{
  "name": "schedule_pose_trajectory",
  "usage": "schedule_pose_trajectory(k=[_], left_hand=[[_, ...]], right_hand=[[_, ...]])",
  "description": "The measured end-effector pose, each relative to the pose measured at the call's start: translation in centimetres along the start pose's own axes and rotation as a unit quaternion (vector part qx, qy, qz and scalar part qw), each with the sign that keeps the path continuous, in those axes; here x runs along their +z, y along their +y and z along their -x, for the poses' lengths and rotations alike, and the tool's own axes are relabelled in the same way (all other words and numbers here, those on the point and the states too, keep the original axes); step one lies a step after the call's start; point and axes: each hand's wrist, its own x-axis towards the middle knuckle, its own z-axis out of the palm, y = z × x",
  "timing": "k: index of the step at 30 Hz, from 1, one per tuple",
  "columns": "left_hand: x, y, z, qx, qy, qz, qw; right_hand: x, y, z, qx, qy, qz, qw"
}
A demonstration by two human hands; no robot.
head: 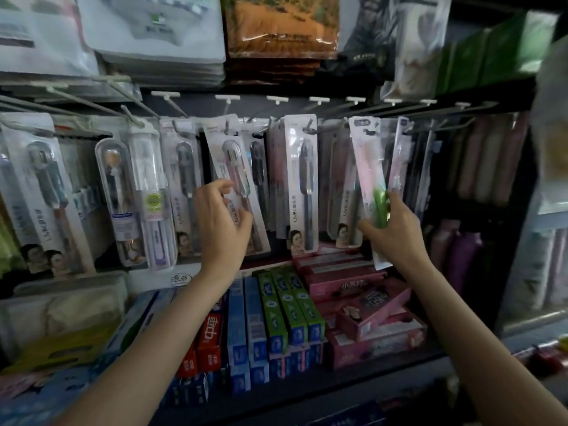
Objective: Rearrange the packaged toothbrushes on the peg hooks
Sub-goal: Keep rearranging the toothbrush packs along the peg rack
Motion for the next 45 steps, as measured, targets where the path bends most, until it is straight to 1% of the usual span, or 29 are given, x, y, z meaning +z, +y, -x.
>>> schedule_pose_trajectory(k=[5, 8, 12, 13, 15, 16, 17, 20, 21, 23, 24, 25, 27, 29, 31, 34, 35, 37, 41, 44, 45], left_hand=[[1.0, 0.5, -0.1, -0.018, 0.001, -0.032, 0.999], [1.0, -0.5, -0.1, -0.057, -0.001, -0.006, 0.998], [0.5, -1.1, -0.1, -0.088, 0.018, 0.0, 0.996], [0.5, -1.2, -0.1, -0.09, 0.019, 0.001, 0.996], [0.4, -1.4, -0.1, -0.093, 0.016, -0.004, 0.996], [0.5, -1.6, 0.0, -0.097, 0.013, -0.006, 0.995], [0.5, -2.0, 0.0, -0.103, 0.004, -0.003, 0.995], [0.5, -2.6, 0.0, -0.145, -0.039, 0.032, 0.988], [0.5, -2.7, 0.0, -0.159, -0.053, 0.037, 0.985], [0.5, -2.8, 0.0, -0.178, -0.073, 0.039, 0.981], [0.4, -2.9, 0.0, -0.178, -0.079, 0.038, 0.98], [0.4, -3.1, 0.0, -0.172, -0.084, 0.034, 0.981], [0.3, -3.6, -0.2, -0.16, -0.085, 0.034, 0.983], [0.2, -4.1, -0.4, -0.157, -0.084, 0.029, 0.984], [-0.1, -4.4, -0.5, -0.149, -0.084, 0.011, 0.985], [-0.6, -4.9, -0.7, -0.135, -0.083, -0.012, 0.987], [-0.9, -5.1, -0.8, -0.129, -0.083, -0.02, 0.988], [-1.3, -5.6, -0.9, -0.117, -0.084, -0.027, 0.989], [-1.8, -5.7, -1.0, -0.102, -0.084, -0.021, 0.991], [-1.9, -5.7, -1.1, -0.096, -0.081, -0.028, 0.992], [-1.9, -5.7, -1.1, -0.095, -0.082, -0.031, 0.992]], right_hand=[[-0.3, 0.0, -1.1, 0.0, 0.017, 0.007, 1.0], [0.0, 0.5, -0.7, 0.023, 0.018, 0.017, 0.999], [0.6, 0.1, -0.5, 0.048, -0.03, 0.049, 0.997], [0.8, -0.1, -0.4, 0.044, -0.022, 0.061, 0.997], [1.1, -1.2, 0.1, 0.0, 0.044, 0.05, 0.998], [1.2, -2.1, 0.4, -0.038, 0.078, 0.03, 0.996], [1.5, -3.0, 0.7, -0.075, 0.095, 0.004, 0.993], [3.8, -5.7, 1.2, -0.181, 0.073, -0.048, 0.98], [4.7, -6.2, 1.4, -0.198, 0.067, -0.055, 0.976], [6.2, -6.8, 1.6, -0.186, 0.07, -0.081, 0.977], [6.8, -6.9, 1.8, -0.189, 0.077, -0.093, 0.975], [7.4, -7.0, 1.8, -0.211, 0.072, -0.099, 0.97], [9.0, -7.3, 1.9, -0.246, 0.004, -0.105, 0.964], [11.0, -7.5, 1.4, -0.221, -0.073, -0.101, 0.967], [13.2, -7.7, 0.2, -0.147, -0.12, -0.096, 0.977], [15.7, -8.5, -1.9, -0.031, -0.136, -0.131, 0.981], [16.1, -8.9, -2.6, 0.015, -0.142, -0.151, 0.978], [17.3, -9.3, -3.9, 0.07, -0.151, -0.183, 0.969], [18.5, -9.7, -5.3, 0.083, -0.147, -0.194, 0.966], [18.1, -9.8, -5.1, 0.103, -0.159, -0.212, 0.959], [17.5, -9.7, -4.6, 0.102, -0.152, -0.204, 0.962]])
